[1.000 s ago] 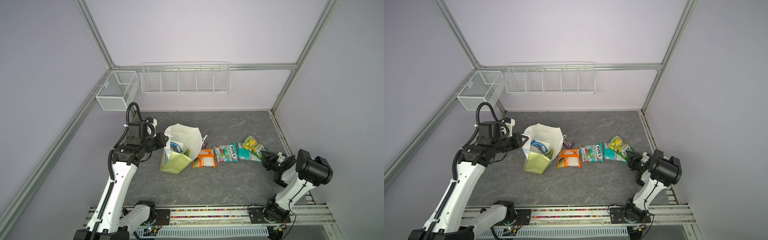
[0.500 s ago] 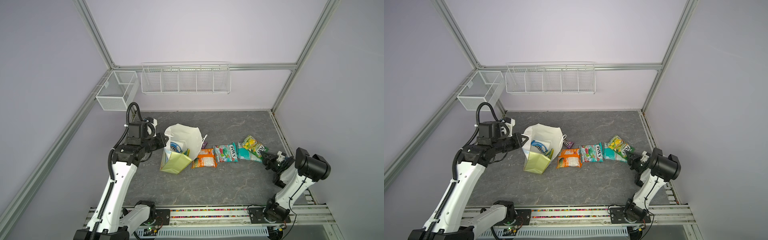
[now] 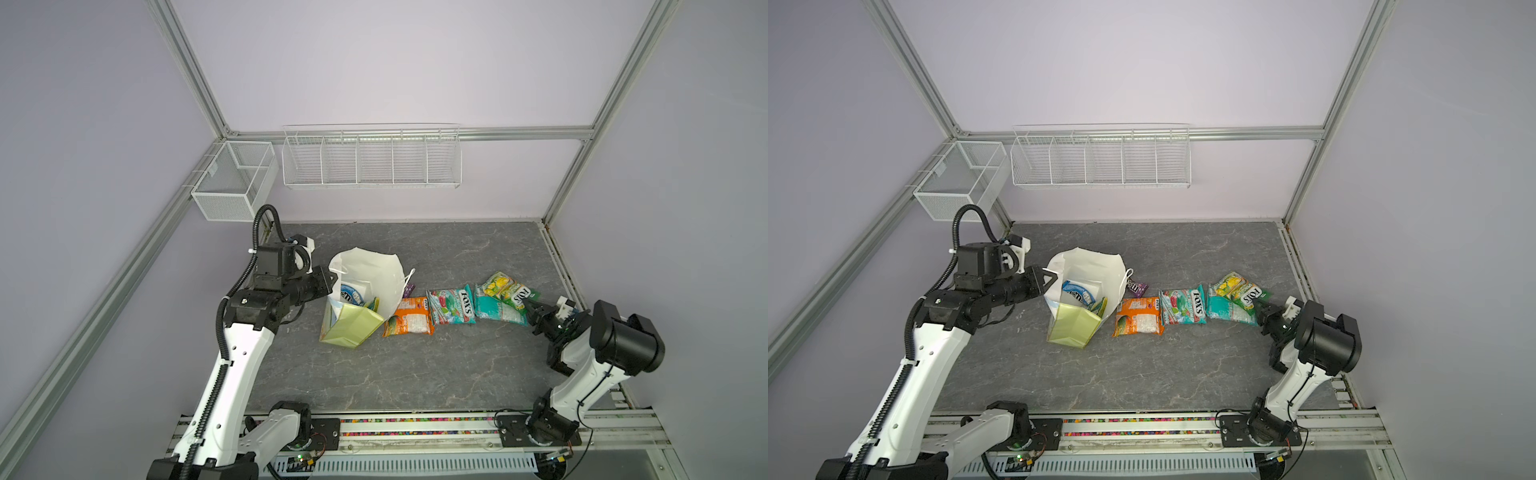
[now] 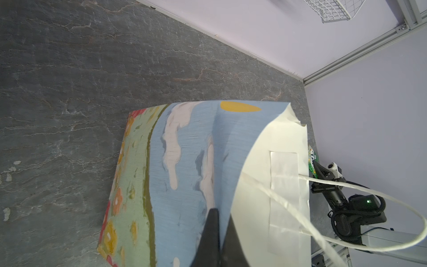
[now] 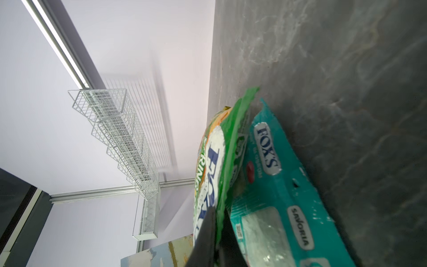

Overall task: Place the snacks into the paper bag
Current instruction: Pick up the snack.

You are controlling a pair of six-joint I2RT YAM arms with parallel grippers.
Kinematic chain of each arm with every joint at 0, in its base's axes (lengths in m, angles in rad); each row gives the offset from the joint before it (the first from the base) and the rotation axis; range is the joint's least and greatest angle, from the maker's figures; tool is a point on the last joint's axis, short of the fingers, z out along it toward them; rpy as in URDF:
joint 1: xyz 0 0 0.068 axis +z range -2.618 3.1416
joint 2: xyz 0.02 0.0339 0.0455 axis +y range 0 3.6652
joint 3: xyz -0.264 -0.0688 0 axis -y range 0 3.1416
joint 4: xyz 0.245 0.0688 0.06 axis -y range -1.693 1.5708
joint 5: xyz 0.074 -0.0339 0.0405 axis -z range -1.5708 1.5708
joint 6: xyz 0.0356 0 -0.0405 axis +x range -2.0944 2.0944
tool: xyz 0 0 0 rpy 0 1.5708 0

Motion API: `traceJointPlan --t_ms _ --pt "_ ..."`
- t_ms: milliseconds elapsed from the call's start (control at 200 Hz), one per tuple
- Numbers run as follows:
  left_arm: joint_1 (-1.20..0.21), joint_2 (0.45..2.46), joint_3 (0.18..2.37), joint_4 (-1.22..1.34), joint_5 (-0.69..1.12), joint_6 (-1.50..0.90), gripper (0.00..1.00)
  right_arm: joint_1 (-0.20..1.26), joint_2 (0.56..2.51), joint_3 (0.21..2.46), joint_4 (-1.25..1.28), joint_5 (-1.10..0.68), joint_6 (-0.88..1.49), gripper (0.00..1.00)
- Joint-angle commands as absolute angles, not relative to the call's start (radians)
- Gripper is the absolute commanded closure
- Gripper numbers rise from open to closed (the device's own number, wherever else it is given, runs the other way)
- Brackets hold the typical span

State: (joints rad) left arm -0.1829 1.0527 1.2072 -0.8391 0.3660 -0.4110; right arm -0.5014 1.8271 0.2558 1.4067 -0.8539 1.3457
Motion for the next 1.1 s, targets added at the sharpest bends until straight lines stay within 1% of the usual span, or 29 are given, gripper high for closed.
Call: traceJointPlan --t_ms 0,200,315,390,440,530,595,665,790,1095 --pt "-0.187 1.029 1.229 -0.818 0.375 -0.42 1.0 -0.487 1.764 0.25 1.433 -0.869 1.396 0.93" --pt "-0.187 1.025 1.229 -0.819 0.373 -0.42 1.0 -0.46 1.646 0.256 1.379 -0.873 1.402 0.93" --pt "-0.187 1.024 1.229 -0.818 0.374 -0.42 1.0 -0.434 1.509 0.278 1.208 -0.867 1.34 0.93" --pt "-0.187 1.023 1.231 -0.82 0.375 -0.421 1.0 -0.413 1.372 0.311 0.966 -0.853 1.237 0.93" --pt "-0.187 1.022 1.232 -0.821 0.374 -0.421 1.0 -0.393 1.242 0.358 0.708 -0.824 1.112 0.93" --pt "-0.187 1.018 1.23 -0.821 0.373 -0.419 1.0 -0.333 1.0 0.496 0.161 -0.667 0.853 0.93" --pt "-0.189 1.018 1.227 -0.819 0.375 -0.42 1.0 -0.294 0.888 0.573 -0.023 -0.579 0.755 0.93" --pt "-0.19 1.018 1.226 -0.815 0.377 -0.423 1.0 -0.288 0.836 0.631 -0.086 -0.601 0.735 0.93" --pt "-0.192 1.016 1.226 -0.81 0.377 -0.427 1.0 -0.27 0.817 0.713 -0.154 -0.646 0.713 0.94" --pt "-0.196 1.008 1.244 -0.822 0.372 -0.428 1.0 -0.232 0.789 0.802 -0.222 -0.656 0.684 0.94"
